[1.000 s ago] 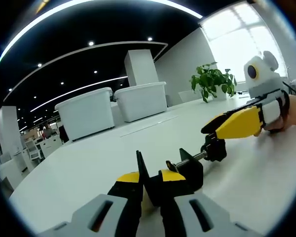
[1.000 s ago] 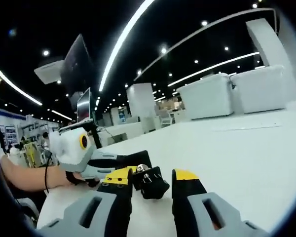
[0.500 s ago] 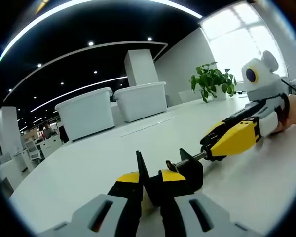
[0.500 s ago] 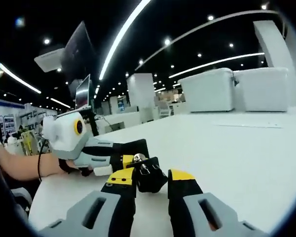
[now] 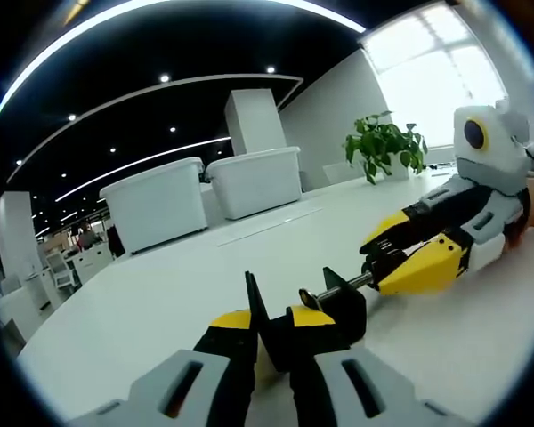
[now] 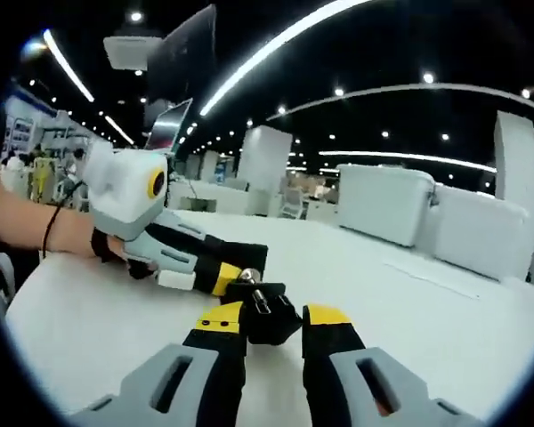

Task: Clamp the fixed fixture on the desktop, loosen the retaining clip, secure it to the edge of the desk, and tighten the retaining clip.

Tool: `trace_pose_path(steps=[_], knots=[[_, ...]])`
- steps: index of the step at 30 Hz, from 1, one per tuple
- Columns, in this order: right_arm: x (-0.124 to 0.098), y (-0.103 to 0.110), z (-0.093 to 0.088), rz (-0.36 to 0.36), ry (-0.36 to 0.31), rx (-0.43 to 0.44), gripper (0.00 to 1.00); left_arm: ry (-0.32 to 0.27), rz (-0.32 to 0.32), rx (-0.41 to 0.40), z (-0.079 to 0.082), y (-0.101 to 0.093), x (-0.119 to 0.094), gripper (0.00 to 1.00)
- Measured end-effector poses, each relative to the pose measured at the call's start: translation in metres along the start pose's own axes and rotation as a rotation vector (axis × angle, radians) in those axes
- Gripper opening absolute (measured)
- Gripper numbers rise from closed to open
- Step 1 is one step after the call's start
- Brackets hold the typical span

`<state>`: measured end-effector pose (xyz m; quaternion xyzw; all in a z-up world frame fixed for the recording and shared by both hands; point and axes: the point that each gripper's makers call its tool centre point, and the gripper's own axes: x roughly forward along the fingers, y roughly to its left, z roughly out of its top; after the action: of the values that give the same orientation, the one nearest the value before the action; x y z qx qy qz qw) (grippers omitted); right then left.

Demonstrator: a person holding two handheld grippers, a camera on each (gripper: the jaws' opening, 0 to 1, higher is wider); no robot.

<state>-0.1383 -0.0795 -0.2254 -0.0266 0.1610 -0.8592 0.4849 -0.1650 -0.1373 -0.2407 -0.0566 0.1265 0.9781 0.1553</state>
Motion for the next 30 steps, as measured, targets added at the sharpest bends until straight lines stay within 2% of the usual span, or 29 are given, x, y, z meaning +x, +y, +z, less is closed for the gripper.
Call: trace_pose_path(steps=[6, 9, 13, 15, 19, 21, 30], knots=[[0.002, -0.002, -0.001, -0.003, 0.002, 0.004, 0.23, 0.0, 0.001, -0.003, 0.0, 0.0, -0.001, 0.13], [0.003, -0.007, -0.002, -0.003, 0.01, 0.043, 0.24, -0.001, 0.0, -0.002, 0.0, 0.001, 0.001, 0.13], [-0.001, -0.012, -0.004, -0.007, 0.02, 0.186, 0.28, -0.003, -0.003, 0.0, 0.0, 0.0, 0.001, 0.13], [-0.003, -0.018, 0.002, -0.005, -0.021, 0.311, 0.31, -0.003, -0.003, 0.0, 0.0, 0.0, 0.001, 0.13], [-0.007, -0.018, 0.002, 0.048, -0.03, 0.475, 0.26, -0.003, -0.002, -0.001, 0.0, 0.0, 0.001, 0.13], [-0.007, -0.021, 0.001, 0.056, -0.03, 0.523, 0.26, -0.003, -0.003, -0.001, 0.0, 0.0, 0.001, 0.13], [-0.004, -0.012, -0.001, 0.074, -0.013, 0.514, 0.23, -0.003, -0.005, -0.001, 0.001, 0.0, 0.001, 0.13]])
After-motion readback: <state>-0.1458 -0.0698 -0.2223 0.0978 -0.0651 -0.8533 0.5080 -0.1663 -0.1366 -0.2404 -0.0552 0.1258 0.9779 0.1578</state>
